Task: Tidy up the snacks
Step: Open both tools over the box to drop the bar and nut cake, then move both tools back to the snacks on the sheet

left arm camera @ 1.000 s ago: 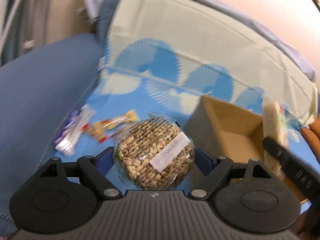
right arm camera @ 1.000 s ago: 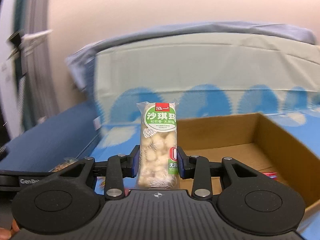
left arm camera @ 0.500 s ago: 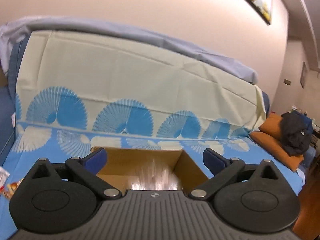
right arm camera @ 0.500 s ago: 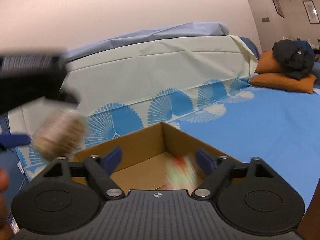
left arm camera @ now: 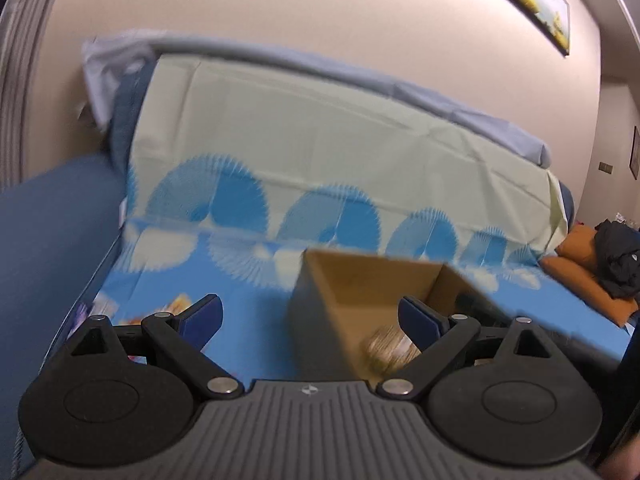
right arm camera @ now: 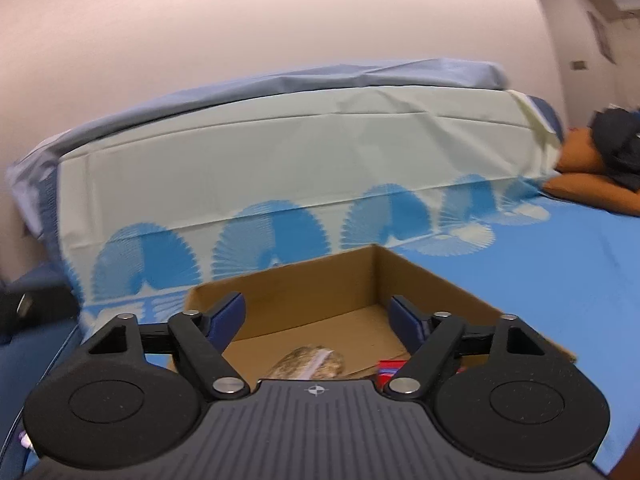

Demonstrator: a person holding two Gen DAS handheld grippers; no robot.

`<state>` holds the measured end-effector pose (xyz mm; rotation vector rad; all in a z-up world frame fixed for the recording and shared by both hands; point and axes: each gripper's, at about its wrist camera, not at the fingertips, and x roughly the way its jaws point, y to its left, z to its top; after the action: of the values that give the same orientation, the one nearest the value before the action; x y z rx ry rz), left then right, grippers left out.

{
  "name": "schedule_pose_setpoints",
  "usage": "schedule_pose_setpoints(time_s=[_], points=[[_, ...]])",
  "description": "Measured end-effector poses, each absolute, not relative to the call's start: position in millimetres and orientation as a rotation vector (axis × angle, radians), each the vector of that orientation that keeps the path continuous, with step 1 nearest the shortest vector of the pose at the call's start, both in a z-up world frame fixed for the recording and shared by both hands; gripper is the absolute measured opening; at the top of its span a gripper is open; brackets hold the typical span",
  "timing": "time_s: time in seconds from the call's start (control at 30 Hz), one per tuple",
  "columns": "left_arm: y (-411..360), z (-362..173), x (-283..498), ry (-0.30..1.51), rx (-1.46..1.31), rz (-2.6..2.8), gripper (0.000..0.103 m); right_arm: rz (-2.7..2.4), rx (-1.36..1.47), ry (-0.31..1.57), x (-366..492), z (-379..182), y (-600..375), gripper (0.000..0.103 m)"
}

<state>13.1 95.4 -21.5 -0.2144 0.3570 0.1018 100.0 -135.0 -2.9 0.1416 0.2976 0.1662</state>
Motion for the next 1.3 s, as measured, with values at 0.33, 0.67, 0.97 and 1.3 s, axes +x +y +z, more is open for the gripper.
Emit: schedule_pose_setpoints(time_s=[0.33,0.67,0.97,1.3], points=[[201,-84,-26,0.477,-0.050,0.280,0.044,0.441,0.049,0.316,68,1,-94,0.073],[231,-95,-29,0.484,-0.128,0.412,0.036,0.687,-0.056,0.357,40,-7,-46,0.051],[216,-100,2,0.472,-0.023,0.525,0.033,0.786,-0.095,0.503,49,-23,-1,0.051],[213,-124,42,0.523,0.118,0.630,0.034,0.708,-0.087,0.652,113,-70,42,0.065]])
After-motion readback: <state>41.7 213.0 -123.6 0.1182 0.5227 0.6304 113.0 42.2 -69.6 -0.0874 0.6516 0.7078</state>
